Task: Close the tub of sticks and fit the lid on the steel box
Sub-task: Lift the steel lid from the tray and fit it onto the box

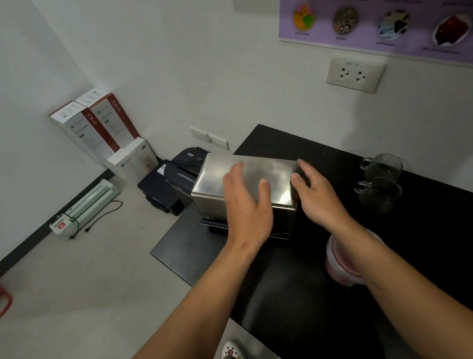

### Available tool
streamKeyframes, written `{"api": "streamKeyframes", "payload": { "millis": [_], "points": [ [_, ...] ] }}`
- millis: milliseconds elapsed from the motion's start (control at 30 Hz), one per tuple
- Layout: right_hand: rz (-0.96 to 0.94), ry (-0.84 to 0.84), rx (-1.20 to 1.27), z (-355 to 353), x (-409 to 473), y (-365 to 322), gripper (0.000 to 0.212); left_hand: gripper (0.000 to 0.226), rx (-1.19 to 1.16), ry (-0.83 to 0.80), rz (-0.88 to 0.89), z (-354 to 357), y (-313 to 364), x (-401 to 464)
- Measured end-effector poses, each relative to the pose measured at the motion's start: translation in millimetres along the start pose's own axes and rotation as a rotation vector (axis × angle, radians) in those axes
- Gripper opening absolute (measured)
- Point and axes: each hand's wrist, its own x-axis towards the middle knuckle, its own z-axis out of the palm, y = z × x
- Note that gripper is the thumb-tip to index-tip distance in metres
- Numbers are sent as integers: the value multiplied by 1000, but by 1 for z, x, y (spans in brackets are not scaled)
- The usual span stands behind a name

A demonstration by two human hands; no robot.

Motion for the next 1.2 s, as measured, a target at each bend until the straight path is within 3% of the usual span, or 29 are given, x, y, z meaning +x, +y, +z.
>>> {"api": "streamKeyframes", "payload": {
  "millis": [67,167,300,433,667,900,967,1067,1133,1200],
  "points": [
    [-88,-14,-145,-1,5,-4,50,50,167,-163,149,-1,2,17],
    [-133,-66,-287,0,11,-8,49,48,411,-295,202,-1,-4,41],
    [-142,-72,-391,2,10,-6,50,42,617,-352,245,0,-18,53],
    [-183,-52,-423,3,7,-8,49,42,677,-347,298,0,-23,54],
    [-167,-35,-490,-2,13,-21,49,38,550,-294,257,-27,-29,62],
    [-349,-173,-583,41,22,-58,63,46,294,-94,-117,-94,-64,85],
    [-365,-234,-603,58,27,-68,67,44,173,-96,-233,-109,-72,88],
    [-400,-286,-644,81,36,-81,71,19,-42,-152,-347,-122,-80,89],
    [-412,-303,-676,95,41,-87,73,16,-131,-169,-389,-124,-85,89],
    [-403,-309,-709,105,45,-89,73,27,-158,-188,-401,-121,-89,88]
  ]
}}
